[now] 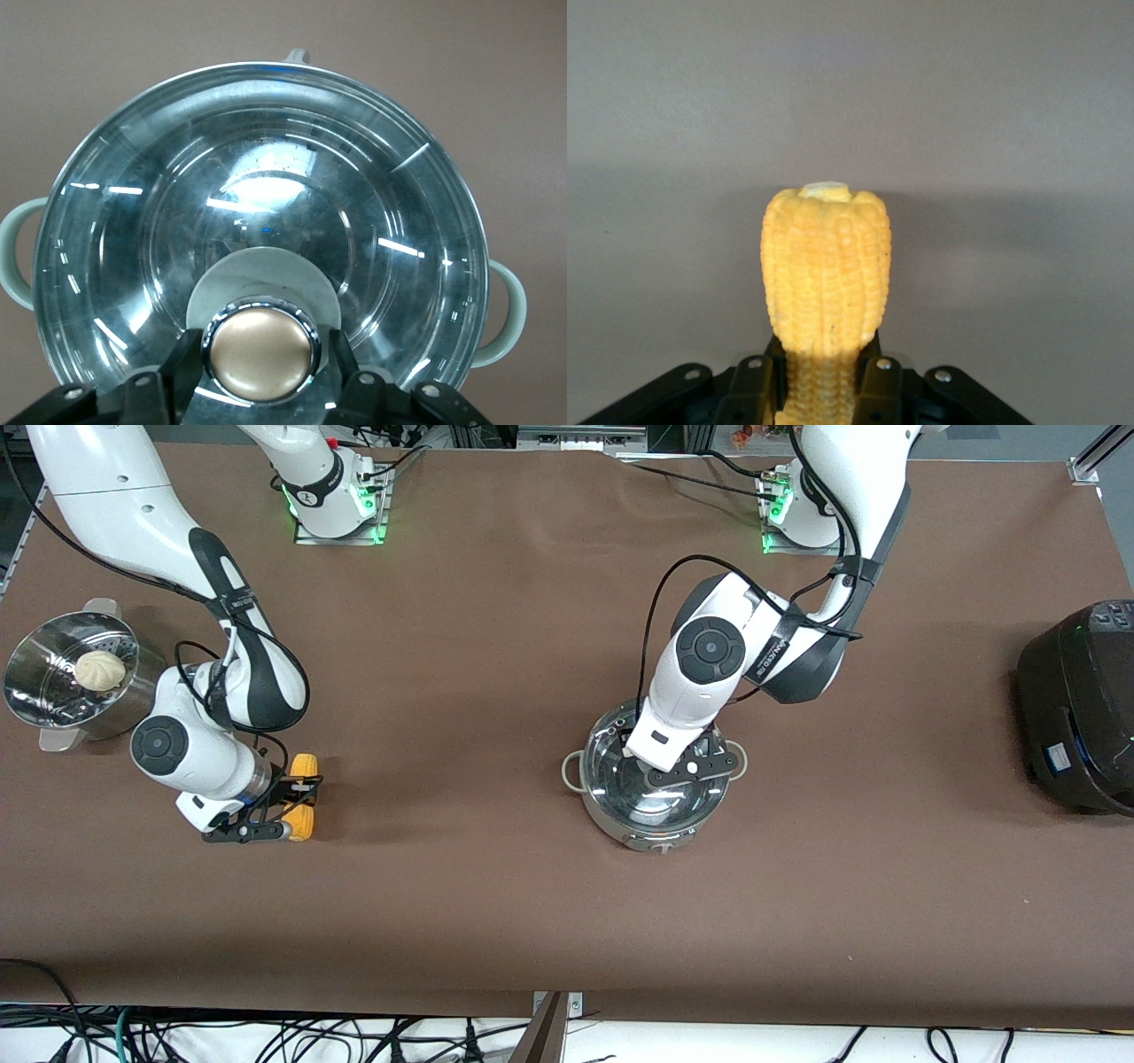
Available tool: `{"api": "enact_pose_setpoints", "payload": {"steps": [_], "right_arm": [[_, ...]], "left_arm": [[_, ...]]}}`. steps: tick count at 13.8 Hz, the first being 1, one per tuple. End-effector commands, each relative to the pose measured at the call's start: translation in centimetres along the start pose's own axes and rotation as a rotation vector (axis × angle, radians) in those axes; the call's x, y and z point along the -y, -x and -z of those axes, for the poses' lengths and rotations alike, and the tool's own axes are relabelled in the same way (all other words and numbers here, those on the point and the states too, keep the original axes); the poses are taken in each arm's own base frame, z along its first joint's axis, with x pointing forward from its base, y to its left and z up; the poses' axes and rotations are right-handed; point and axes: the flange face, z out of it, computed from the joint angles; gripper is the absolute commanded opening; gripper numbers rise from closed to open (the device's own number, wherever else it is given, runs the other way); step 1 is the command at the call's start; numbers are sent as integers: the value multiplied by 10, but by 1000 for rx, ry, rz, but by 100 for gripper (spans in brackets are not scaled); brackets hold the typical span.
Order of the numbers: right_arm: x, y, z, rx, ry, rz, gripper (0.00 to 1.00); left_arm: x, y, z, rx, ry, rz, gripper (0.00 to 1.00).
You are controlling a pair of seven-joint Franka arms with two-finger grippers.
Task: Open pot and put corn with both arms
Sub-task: 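Lift the corn with the right gripper while the left gripper lifts the lid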
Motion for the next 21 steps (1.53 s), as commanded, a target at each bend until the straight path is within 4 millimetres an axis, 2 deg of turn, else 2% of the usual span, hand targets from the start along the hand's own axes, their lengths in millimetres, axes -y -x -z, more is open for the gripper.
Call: {"api": "enact_pose_setpoints", "payload": {"steps": [1,3,4,7,9,11,13,14,15,17,19,20,21], "right_arm": [[2,-10,32,16,-5,-7,26],[8,-15,42,16,-10,0,26],[8,-18,48,10,-11,1,26],[18,-27,72,18,-22,12,27],[27,-33,94,31,-32,22,28],[40,-33,121,52,-90,8,28],[64,-31,139,52,-170,-59,28],[77,-31,144,46,-180,-52,30],[81,-32,151,35,-185,-45,30],[82,-33,154,28,-187,-40,30],[86,-33,155,27,-191,-30,30],[95,-32,156,27,-197,-16,30],[108,-30,159,27,-209,0,30]], "left_arm": [[-3,-6,3,-30,-12,4,61],[-4,-6,3,-31,-11,4,47],[-4,-6,3,-30,-10,2,34],[-4,-5,3,-30,-10,0,22],[-4,-6,5,-32,-8,3,0],[-4,-6,9,-37,-6,0,0],[0,-8,15,-37,-6,9,0],[2,-11,29,-51,6,12,0],[8,-19,43,-58,12,27,0],[17,-23,67,-40,-13,41,0],[32,-35,81,-29,-28,59,0],[42,-42,90,-34,-21,48,0],[61,-57,93,-32,-14,30,0]]}}
